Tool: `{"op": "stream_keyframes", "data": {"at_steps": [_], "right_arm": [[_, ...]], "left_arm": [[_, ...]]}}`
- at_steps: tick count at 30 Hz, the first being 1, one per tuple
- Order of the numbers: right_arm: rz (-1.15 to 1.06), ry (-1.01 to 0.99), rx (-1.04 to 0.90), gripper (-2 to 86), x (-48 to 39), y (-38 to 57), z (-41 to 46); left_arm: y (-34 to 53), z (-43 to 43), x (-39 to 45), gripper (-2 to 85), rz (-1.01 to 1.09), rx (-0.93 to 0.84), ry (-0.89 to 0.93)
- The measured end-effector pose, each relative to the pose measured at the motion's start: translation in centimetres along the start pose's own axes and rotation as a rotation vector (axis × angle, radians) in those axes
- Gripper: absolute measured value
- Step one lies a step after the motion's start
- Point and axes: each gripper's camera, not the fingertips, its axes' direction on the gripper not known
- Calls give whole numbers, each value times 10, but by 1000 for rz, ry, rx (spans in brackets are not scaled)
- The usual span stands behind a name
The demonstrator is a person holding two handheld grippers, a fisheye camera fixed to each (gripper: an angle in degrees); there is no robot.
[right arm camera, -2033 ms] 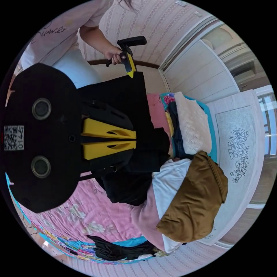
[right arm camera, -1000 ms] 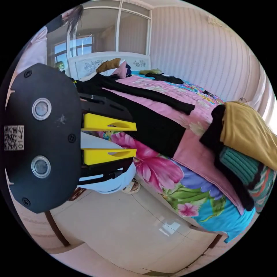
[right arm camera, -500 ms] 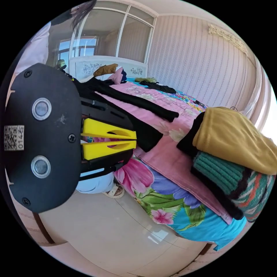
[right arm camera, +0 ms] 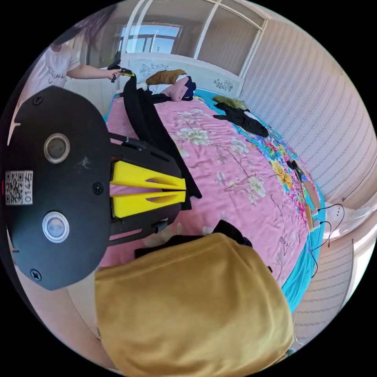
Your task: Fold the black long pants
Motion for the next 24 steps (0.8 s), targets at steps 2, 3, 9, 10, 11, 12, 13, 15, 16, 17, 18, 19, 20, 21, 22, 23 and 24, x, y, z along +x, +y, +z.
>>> {"op": "stream_keyframes", "data": {"at_steps": [2, 3, 9, 10, 11, 12, 13, 15, 16, 17, 18, 19, 20, 21, 22, 23, 24], "right_arm": [[83, -21, -40, 28, 9, -24, 21], [102, -10, -47, 34, 12, -27, 25], [113, -80, -16, 57, 50, -1, 40], [116, -126, -5, 60, 59, 12, 42], [124, -160, 15, 62, 67, 26, 46], [132, -171, 26, 63, 71, 33, 48], [154, -198, 53, 66, 78, 46, 53], [193, -255, 86, 77, 86, 59, 65], [217, -289, 102, 89, 89, 62, 75], [235, -316, 124, 98, 90, 62, 83], [241, -332, 141, 102, 89, 61, 87], [253, -360, 172, 107, 88, 57, 94], [264, -384, 196, 111, 85, 51, 101], [266, -397, 205, 110, 83, 48, 104], [272, -420, 208, 109, 78, 40, 112], [279, -440, 188, 98, 73, 31, 122], [275, -452, 174, 92, 70, 27, 126]], "left_arm": [[-6, 18, -1, 42, -40, 0, -33], [-8, 25, -2, 61, -43, -7, -57], [21, 21, -30, 80, -15, -1, -79], [27, 22, -35, 82, -23, -3, -71], [39, 25, -44, 86, -46, -18, -61], [52, 33, -53, 90, -70, -44, -61], [59, 38, -56, 93, -80, -59, -58], [80, 62, -65, 111, -138, -98, -41], [84, 69, -67, 117, -157, -101, -25], [91, 84, -68, 127, -195, -102, 19], [95, 101, -68, 135, -229, -107, 67], [96, 109, -68, 138, -243, -112, 85], [99, 127, -66, 142, -270, -122, 100], [101, 143, -64, 144, -291, -123, 97], [102, 150, -64, 140, -302, -121, 92], [103, 161, -63, 130, -338, -116, 74], [104, 169, -65, 96, -379, -122, 59]]}}
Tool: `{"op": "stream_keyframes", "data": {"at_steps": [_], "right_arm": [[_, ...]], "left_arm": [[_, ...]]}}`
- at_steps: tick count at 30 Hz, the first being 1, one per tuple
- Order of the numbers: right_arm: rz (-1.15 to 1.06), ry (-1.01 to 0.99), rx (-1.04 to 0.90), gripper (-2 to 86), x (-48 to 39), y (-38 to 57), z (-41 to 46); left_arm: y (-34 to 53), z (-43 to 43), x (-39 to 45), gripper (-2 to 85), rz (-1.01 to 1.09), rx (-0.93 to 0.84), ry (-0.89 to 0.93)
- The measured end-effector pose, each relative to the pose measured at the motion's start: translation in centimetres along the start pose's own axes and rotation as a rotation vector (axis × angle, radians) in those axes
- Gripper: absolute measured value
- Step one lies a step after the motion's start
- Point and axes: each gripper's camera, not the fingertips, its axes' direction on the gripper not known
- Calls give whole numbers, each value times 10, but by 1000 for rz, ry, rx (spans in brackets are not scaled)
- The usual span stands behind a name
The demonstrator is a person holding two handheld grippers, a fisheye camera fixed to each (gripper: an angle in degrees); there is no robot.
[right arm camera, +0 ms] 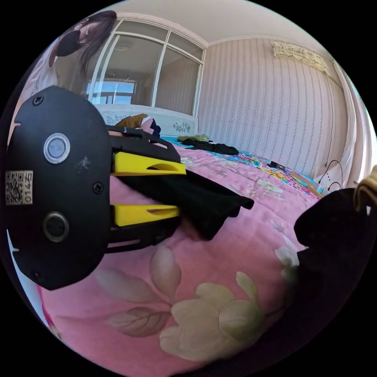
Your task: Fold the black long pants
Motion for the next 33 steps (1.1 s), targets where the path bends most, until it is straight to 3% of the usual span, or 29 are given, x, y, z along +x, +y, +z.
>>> {"op": "stream_keyframes", "data": {"at_steps": [3, 6, 10, 16, 20, 24, 27, 29, 33], "right_arm": [[-42, 33, -45, 35, -12, -9, 13], [-96, 8, -83, 8, -22, -17, 6], [-192, 7, -188, -1, -32, -19, -20], [-133, 76, -443, 1, 0, 6, -43], [-89, 262, -406, 17, 15, 30, -49], [-150, 422, -280, 36, -5, 47, -73], [-381, 619, -251, 46, -52, 69, -62], [-625, 623, -382, 58, -92, 98, -17], [-910, 561, -646, 79, -131, 155, 72]], "left_arm": [[-3, 7, -7, 31, -33, -72, 64], [1, -7, 3, 13, 126, -108, 79], [18, -28, -1, 5, 187, -154, 116], [80, 4, -39, 31, 256, -367, -51], [130, 20, -43, 51, 247, -311, -114], [186, 15, 12, 55, 546, -281, -300], [258, 44, 76, 57, 859, -354, -359], [311, 78, 110, 62, 1001, -421, -321], [440, 182, 169, 84, 1281, -557, -249]]}}
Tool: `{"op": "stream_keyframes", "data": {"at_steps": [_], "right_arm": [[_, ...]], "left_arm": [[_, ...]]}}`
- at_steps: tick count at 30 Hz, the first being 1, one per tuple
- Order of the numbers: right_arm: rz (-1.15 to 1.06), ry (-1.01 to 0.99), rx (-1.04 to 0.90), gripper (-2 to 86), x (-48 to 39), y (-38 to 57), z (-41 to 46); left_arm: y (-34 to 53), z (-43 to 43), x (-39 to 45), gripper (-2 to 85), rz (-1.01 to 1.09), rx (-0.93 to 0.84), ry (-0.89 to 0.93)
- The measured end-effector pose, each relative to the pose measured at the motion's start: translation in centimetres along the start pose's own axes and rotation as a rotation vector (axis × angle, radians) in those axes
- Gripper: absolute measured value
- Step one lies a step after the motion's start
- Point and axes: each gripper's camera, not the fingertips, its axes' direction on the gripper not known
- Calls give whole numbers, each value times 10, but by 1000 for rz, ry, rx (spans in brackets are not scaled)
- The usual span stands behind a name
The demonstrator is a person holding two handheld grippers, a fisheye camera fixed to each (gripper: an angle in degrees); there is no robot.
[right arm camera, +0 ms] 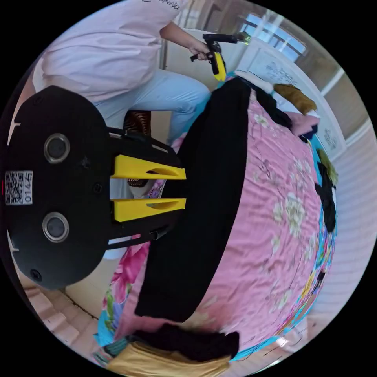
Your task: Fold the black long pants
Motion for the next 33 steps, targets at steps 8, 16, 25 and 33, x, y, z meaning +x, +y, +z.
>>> {"op": "stream_keyframes", "data": {"at_steps": [8, 16, 25, 33], "right_arm": [[-51, 81, -61, 28, -44, -25, 49], [45, -106, 35, 30, -22, 42, 32], [671, -4, 565, 71, 90, 183, 9], [858, -278, 763, 53, 152, 243, 51]], "left_arm": [[-61, 109, 95, 11, 154, -126, -79], [-60, 135, 146, 27, 107, -180, 10], [-155, 161, 267, 53, 302, -156, -112], [-339, 279, 458, 72, 612, -64, 66]]}}
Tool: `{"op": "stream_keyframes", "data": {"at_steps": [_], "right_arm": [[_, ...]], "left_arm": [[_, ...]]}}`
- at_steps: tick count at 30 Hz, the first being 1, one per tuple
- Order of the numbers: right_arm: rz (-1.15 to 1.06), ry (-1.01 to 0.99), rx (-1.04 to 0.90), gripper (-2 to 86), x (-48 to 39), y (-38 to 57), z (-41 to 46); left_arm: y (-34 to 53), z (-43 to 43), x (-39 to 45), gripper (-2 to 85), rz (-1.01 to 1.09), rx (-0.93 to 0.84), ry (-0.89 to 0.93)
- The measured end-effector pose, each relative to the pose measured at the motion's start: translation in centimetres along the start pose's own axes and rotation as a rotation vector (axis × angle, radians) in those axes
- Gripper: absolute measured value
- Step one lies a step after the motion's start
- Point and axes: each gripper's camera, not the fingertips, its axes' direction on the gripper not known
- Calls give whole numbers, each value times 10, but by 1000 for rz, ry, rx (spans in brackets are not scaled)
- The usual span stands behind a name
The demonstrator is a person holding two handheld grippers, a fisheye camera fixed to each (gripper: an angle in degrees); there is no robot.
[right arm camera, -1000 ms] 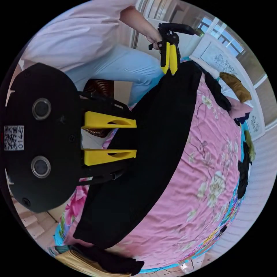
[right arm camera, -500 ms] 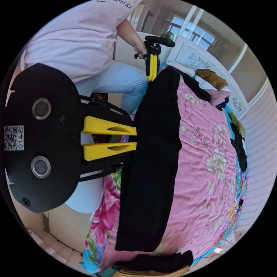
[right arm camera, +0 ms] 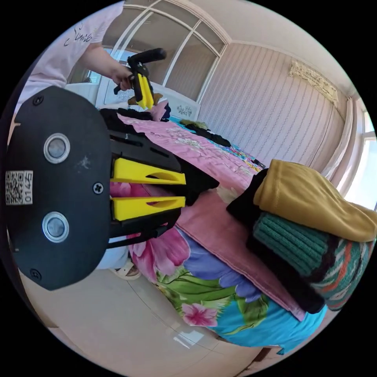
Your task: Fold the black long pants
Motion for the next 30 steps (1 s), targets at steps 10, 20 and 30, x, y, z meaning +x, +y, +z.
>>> {"op": "stream_keyframes", "data": {"at_steps": [10, 20, 30], "right_arm": [[-427, -16, -126, 31, -14, 26, 8], [-96, 22, 5, 141, 58, 30, -23], [-52, -177, 32, 161, 97, 36, -48]], "left_arm": [[-158, 149, 61, 86, 259, -181, -21], [-187, 196, 61, 86, 224, -191, 44], [-188, 205, 36, 83, 145, -152, 163]]}}
